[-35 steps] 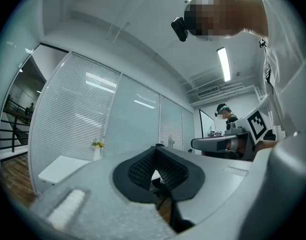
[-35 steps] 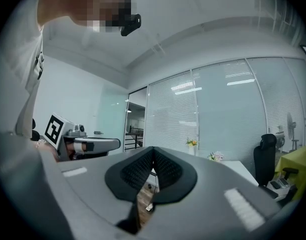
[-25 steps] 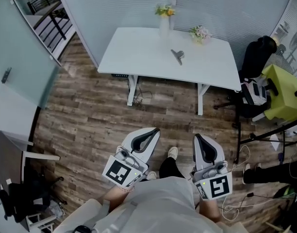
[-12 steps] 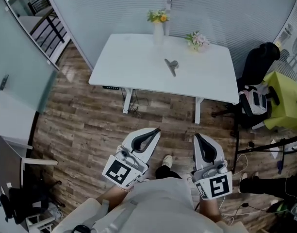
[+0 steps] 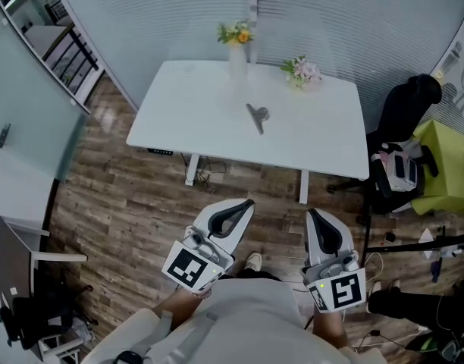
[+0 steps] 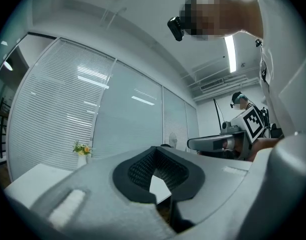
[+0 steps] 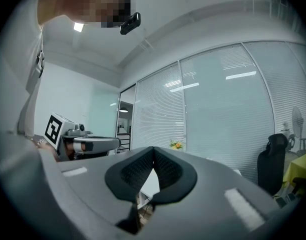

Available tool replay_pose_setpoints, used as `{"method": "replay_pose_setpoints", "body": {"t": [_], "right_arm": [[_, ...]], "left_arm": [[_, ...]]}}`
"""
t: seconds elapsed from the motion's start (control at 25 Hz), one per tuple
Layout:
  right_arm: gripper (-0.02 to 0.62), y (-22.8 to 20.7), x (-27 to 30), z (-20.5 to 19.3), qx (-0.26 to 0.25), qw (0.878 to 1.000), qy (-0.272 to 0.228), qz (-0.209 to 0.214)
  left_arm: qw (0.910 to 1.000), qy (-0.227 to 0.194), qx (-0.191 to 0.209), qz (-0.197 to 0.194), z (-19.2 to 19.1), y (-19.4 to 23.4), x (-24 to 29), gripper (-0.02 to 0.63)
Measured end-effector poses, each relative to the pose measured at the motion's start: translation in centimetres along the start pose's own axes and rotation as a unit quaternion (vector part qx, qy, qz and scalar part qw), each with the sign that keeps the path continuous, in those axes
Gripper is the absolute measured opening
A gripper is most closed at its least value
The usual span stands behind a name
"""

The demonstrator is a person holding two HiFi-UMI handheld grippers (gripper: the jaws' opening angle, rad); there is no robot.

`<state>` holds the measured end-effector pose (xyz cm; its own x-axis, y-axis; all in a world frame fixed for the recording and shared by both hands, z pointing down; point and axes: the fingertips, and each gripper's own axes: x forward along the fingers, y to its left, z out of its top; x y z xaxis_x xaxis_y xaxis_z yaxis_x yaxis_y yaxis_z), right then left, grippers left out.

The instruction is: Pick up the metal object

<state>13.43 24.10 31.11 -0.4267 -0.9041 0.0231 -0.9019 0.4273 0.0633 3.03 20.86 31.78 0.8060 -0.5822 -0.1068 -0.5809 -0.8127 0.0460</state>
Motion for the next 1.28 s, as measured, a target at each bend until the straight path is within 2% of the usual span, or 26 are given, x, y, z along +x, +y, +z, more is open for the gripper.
{"method": "replay_pose_setpoints", "body": {"t": [0.2, 0.72, 1.28], "right_arm": [[0.004, -3.1, 1.3, -0.6, -0.004, 1.000, 0.005, 0.007], [0.005, -5.8, 5.1, -1.8, 0.001, 1.000, 0.007, 0.020], [0.005, -9.7, 14.9, -1.7, -0.007, 1.000, 0.018, 0.021]], "left_arm": [[0.9999, 0.000, -0.004, 0.013, -0.5, 0.8, 3.0, 0.005], [0.9997, 0.000, 0.003, 0.024, -1.4, 4.3, 6.3, 0.005], [0.9997, -0.008, -0.007, 0.022, -1.3, 13.2, 12.4, 0.005]]}}
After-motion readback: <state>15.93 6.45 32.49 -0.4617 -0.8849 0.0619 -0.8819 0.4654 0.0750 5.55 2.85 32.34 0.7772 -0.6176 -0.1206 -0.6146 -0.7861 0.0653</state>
